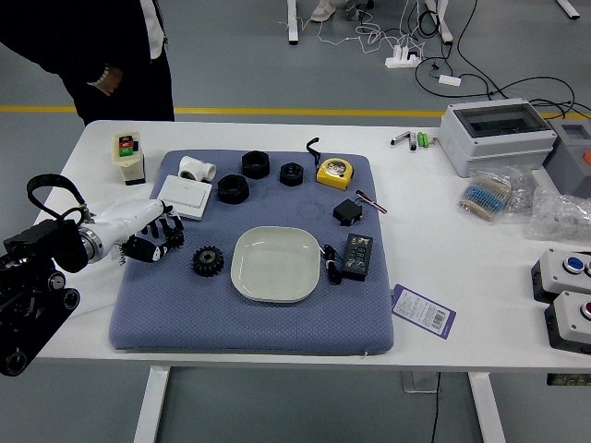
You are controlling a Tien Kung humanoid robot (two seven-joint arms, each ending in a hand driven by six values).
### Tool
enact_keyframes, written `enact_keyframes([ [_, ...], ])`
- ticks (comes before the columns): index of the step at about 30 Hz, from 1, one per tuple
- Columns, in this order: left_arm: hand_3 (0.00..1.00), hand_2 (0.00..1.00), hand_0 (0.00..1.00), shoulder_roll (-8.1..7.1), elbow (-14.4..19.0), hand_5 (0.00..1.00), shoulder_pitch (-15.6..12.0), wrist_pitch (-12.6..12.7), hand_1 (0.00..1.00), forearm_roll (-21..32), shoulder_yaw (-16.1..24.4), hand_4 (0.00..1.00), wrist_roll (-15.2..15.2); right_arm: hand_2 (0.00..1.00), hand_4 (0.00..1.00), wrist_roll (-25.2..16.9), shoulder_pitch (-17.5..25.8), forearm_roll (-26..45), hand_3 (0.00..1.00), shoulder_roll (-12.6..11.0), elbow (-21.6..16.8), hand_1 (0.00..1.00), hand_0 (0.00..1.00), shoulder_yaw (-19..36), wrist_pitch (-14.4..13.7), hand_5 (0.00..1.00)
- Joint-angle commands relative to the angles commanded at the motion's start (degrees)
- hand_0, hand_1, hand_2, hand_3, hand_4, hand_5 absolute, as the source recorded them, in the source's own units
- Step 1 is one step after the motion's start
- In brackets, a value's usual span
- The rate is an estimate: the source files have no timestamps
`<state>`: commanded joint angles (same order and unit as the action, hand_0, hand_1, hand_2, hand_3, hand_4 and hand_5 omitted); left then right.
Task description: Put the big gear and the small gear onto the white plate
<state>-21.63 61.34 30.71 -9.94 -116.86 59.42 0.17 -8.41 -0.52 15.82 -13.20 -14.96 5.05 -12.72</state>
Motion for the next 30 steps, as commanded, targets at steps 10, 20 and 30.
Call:
enact_keyframes([
  [10,0.575,0.52,0.431,0.59,7.0,0.002,-0.5,0.4,0.482,0.9,0.9,0.417,1.6,0.72,0.733,0.0,0.3,0.1,0.534,0.1,0.0,0.622,0.61,-0.3,0.0,0.7],
  [20,0.589,0.535,0.434,1.75,13.8,0.002,0.3,3.1,0.496,0.8,-6.4,0.508,4.1,0.72,0.733,0.0,0.6,0.1,0.534,0.1,0.0,0.622,0.61,-0.2,0.0,0.7],
  [30,0.592,0.538,0.435,3.77,12.0,0.002,3.1,11.2,0.5,0.2,-17.3,0.542,5.6,0.72,0.733,0.0,0.3,-0.2,0.534,0.0,0.0,0.622,0.608,-0.2,0.1,0.7],
])
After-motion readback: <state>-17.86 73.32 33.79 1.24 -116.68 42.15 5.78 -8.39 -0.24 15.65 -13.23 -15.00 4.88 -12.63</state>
